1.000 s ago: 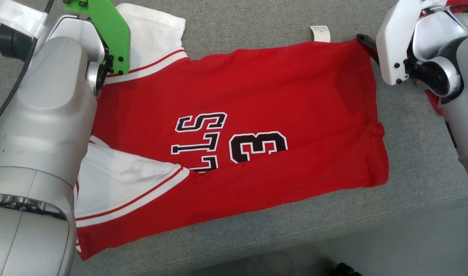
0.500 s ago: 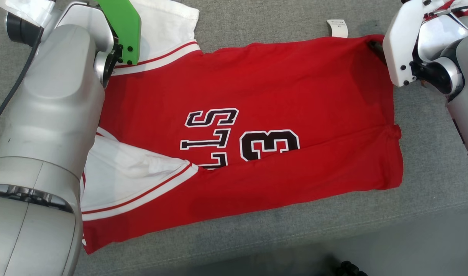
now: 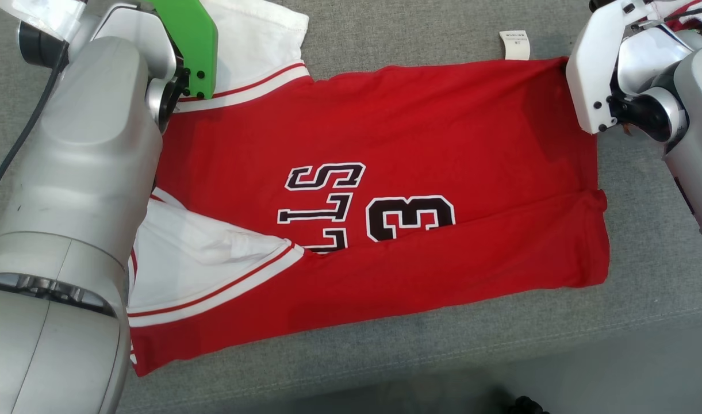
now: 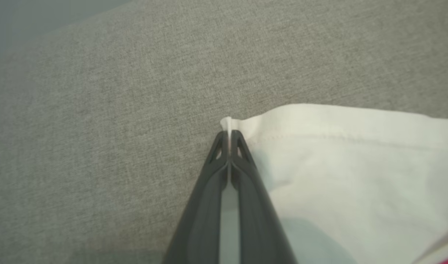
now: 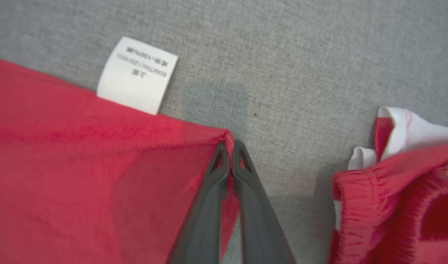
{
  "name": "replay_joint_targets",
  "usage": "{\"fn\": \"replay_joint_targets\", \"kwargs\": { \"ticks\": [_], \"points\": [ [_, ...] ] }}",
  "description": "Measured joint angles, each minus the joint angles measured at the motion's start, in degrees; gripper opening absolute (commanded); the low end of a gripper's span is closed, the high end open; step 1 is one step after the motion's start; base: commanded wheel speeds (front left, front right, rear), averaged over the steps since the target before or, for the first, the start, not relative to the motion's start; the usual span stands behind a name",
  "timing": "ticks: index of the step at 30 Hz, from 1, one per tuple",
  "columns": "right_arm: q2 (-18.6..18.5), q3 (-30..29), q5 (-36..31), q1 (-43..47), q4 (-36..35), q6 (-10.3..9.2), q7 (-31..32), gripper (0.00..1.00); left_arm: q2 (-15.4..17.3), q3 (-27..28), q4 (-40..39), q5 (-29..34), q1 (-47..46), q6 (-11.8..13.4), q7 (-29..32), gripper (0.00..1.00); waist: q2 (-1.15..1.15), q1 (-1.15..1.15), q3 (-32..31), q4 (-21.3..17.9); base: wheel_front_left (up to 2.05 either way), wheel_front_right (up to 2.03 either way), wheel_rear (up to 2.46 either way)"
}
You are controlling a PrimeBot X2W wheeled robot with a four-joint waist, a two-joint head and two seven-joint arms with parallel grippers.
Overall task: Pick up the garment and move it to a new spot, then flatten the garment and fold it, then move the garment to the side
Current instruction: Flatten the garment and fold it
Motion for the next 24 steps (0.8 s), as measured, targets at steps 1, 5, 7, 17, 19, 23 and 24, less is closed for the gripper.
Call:
{"fn": "replay_joint_targets", "kwargs": {
  "ticks": [1,5,7,17,19,23,24],
  "points": [
    [-0.26,0.31,0.32,0.01,0.15,0.0,0.0,0.0,-0.03,0.13,0.07,-0.25,0.03,-0.15,-0.36,0.0,0.0,0.0,-0.27,0.02,0.0,0.0,0.0],
    [-1.74,1.43,0.8,0.4,0.13,0.0,-1.25,0.0,-0.25,0.53,0.35,-1.29,0.8,-0.44,-2.07,0.0,0.0,0.0,-1.51,0.21,0.0,0.0,0.0],
    [-2.55,1.77,0.99,0.77,-0.16,0.0,-2.34,0.0,-0.51,0.88,0.33,-1.89,1.41,-0.48,-3.13,0.0,0.0,0.0,-2.22,0.4,0.0,0.0,0.0],
    [-5.95,3.76,0.94,4.44,-3.36,0.0,-8.9,0.0,-1.29,2.26,-1.12,-4.45,3.97,-0.89,-10.22,0.0,0.0,0.0,-6.58,1.68,0.0,0.0,0.0],
    [-6.28,4.42,0.97,5.37,-3.67,-0.01,-9.8,0.0,-1.41,3.03,-1.86,-5.38,4.81,-0.89,-12.11,0.0,0.0,0.0,-7.55,2.02,0.0,0.0,0.0],
    [-6.88,5.99,1.03,7.33,-3.93,-0.01,-12.05,0.0,-1.77,4.17,-4.03,-7.14,7.57,-0.94,-16.05,0.0,0.0,0.0,-9.47,2.91,0.0,0.0,0.0],
    [-7.03,6.37,1.03,7.87,-3.83,-0.01,-12.67,0.0,-1.9,4.5,-4.66,-7.84,8.51,-1.1,-16.97,0.0,0.0,0.0,-9.98,3.16,0.0,0.0,0.0]
  ]
}}
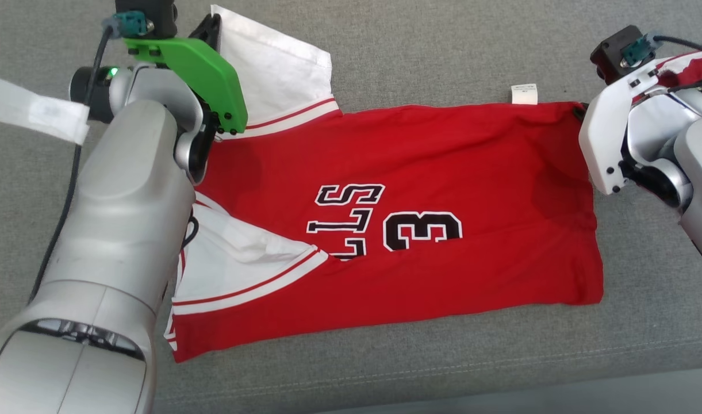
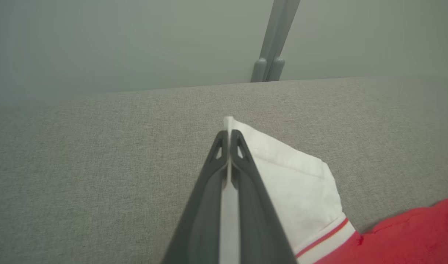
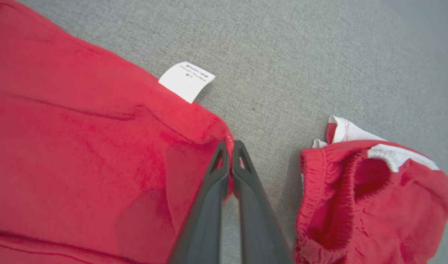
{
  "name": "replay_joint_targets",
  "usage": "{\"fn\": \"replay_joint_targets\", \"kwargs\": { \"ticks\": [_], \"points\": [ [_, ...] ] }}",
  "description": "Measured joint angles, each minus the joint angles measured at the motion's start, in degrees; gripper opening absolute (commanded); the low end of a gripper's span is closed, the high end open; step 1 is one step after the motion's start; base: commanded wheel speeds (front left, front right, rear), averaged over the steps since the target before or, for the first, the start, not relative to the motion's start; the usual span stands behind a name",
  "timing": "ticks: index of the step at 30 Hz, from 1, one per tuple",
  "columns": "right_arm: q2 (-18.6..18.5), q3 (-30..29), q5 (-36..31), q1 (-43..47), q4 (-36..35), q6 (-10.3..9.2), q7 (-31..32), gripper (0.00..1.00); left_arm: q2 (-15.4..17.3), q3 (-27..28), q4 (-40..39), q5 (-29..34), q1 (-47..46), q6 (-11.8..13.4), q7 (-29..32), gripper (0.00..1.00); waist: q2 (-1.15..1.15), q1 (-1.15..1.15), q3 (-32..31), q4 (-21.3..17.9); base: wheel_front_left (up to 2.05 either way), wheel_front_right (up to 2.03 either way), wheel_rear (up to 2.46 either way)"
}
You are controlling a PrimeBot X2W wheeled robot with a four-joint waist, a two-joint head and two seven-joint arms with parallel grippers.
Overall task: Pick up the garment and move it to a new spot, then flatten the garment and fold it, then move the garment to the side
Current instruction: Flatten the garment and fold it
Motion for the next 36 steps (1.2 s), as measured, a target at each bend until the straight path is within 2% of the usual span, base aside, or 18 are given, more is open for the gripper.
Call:
{"fn": "replay_joint_targets", "kwargs": {
  "ticks": [9,16,23,24,29,36],
  "points": [
    [-2.15,6.67,-2.16,2.63,0.0,0.0,-4.78,0.0,-0.3,0.41,-8.83,-2.0,11.2,-0.64,-7.28,0.0,0.0,0.0,-5.45,2.02,0.0,0.0,0.0],
    [-3.52,14.57,-2.18,2.75,-1.36,0.01,-6.27,0.0,2.0,0.93,-18.64,-3.79,21.35,0.91,-6.87,0.0,0.0,0.0,-9.39,3.02,0.0,0.0,0.0],
    [-5.38,22.5,0.42,2.48,-3.31,0.0,-6.17,0.0,5.59,1.32,-32.42,-5.36,32.99,4.78,-2.12,0.0,0.0,0.0,-12.27,3.5,0.0,0.0,0.0],
    [-6.04,24.92,0.8,1.87,-3.92,0.0,-6.16,0.0,6.67,1.36,-36.85,-5.67,36.54,6.01,-0.62,0.0,0.0,0.0,-12.81,3.5,0.0,0.0,0.0],
    [-8.49,33.14,0.99,-0.59,-5.98,0.01,-5.86,0.0,8.73,1.22,-47.01,-7.03,43.84,8.79,3.23,0.0,0.0,0.0,-13.2,3.83,0.0,0.0,0.0],
    [-12.57,36.54,0.04,-3.28,-9.7,0.0,-3.7,0.0,10.71,2.02,-57.38,-8.2,49.53,12.07,5.92,0.0,0.0,0.0,-13.53,4.82,0.0,0.0,0.0]
  ]
}}
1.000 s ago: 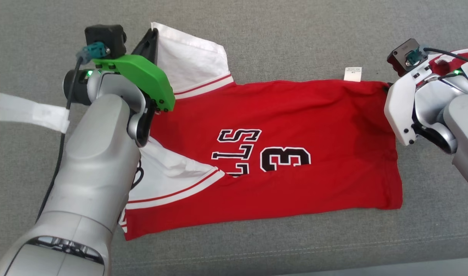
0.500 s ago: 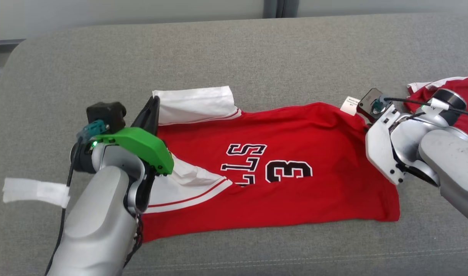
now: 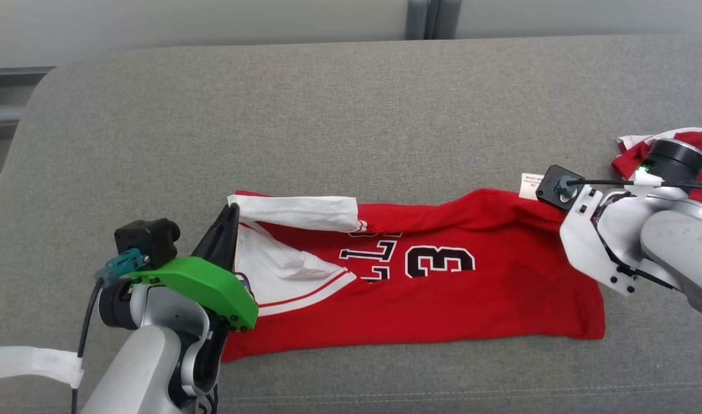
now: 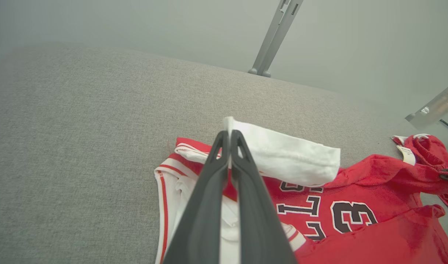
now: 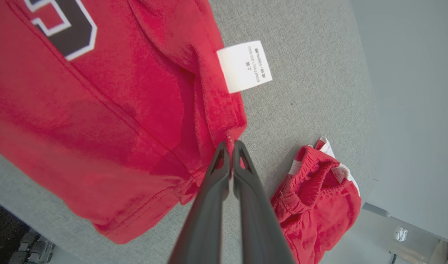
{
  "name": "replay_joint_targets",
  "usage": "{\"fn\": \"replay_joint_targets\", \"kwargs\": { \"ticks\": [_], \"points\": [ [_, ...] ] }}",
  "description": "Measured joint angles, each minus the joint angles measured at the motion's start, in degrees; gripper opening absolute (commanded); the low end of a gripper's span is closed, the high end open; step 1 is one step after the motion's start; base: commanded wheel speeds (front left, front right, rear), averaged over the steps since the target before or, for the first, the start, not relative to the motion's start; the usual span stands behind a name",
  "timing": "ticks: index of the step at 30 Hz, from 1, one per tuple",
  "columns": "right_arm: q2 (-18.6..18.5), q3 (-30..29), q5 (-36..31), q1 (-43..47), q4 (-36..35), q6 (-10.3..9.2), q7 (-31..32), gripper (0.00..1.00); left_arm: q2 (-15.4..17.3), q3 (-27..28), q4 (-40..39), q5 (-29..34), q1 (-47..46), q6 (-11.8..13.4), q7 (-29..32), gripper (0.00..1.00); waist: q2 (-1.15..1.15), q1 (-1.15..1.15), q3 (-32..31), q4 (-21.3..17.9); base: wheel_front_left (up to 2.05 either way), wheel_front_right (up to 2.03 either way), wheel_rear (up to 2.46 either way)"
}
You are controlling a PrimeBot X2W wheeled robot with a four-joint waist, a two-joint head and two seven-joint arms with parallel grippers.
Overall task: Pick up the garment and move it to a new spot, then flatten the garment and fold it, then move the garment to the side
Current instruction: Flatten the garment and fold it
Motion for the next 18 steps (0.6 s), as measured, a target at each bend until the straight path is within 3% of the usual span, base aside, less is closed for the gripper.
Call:
{"fn": "replay_joint_targets", "kwargs": {
  "ticks": [6,17,18],
  "points": [
    [-2.57,0.26,-4.38,2.86,-5.49,0.01,4.91,0.0,0.48,-0.13,-5.19,-0.59,3.01,1.52,1.62,0.0,0.0,0.0,-0.54,0.48,0.0,0.0,0.0],
    [-6.11,0.25,-14.51,9.81,-11.52,0.01,9.88,0.0,-0.32,-1.8,-5.87,-1.4,5.52,1.83,2.36,0.0,0.0,0.0,-0.51,1.38,0.0,0.0,0.0],
    [-6.23,0.37,-14.85,10.07,-11.56,0.01,9.36,0.07,-0.36,-1.8,-5.75,-1.55,5.7,1.83,2.35,0.0,0.0,0.0,-0.52,1.49,0.0,0.0,0.0]
  ]
}}
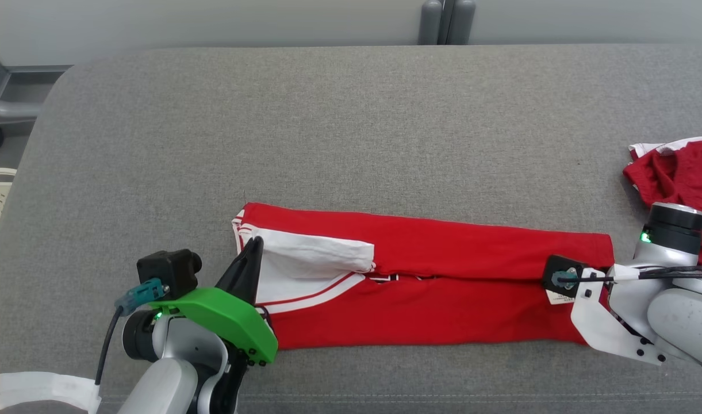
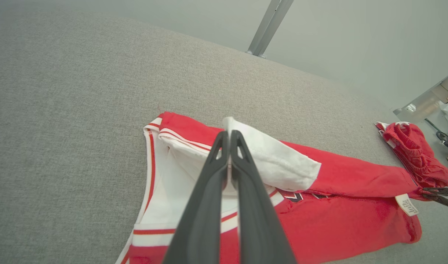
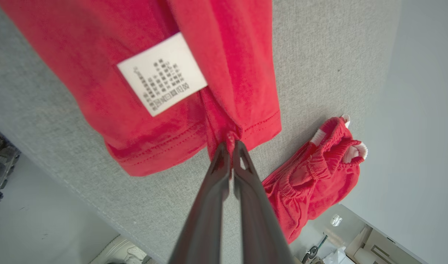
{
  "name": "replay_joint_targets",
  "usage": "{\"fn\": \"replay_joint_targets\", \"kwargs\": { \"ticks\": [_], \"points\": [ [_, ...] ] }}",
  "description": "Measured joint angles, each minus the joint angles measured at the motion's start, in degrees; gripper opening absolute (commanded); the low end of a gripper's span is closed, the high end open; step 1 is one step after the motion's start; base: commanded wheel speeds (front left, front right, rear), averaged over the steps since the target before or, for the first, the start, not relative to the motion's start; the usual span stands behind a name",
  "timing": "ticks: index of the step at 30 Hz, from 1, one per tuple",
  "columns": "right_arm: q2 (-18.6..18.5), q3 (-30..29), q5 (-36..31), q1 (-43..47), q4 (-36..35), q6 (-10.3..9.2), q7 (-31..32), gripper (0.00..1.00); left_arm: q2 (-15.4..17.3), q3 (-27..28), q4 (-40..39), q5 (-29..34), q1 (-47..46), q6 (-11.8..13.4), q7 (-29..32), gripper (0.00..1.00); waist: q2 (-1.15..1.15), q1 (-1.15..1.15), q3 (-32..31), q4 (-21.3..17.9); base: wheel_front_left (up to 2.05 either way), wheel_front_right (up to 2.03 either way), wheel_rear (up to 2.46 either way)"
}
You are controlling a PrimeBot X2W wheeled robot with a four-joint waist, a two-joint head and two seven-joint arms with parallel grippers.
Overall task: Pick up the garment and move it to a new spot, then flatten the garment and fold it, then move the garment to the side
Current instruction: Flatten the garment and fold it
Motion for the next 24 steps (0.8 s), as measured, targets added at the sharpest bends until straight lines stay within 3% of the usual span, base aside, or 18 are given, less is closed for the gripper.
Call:
{"fn": "replay_joint_targets", "kwargs": {
  "ticks": [1,10,24],
  "points": [
    [-0.03,-0.05,-0.36,0.01,0.15,0.0,-0.29,1.0,-0.07,-0.05,0.1,-0.04,0.13,0.0,0.0,0.0,0.0,0.0,-0.01,0.11,0.0,0.0,0.0],
    [1.54,-0.11,-0.59,-0.21,1.44,0.0,-2.58,1.0,-0.42,0.0,0.94,-1.46,2.39,0.41,-0.19,0.0,0.0,0.0,-0.52,0.86,0.0,0.0,0.0],
    [1.96,-0.15,5.89,-6.68,6.42,0.0,-10.45,1.0,-0.62,-0.69,1.71,-2.57,7.66,1.51,-0.58,0.0,0.0,0.0,-2.16,0.53,0.0,0.0,0.0]
  ]
}}
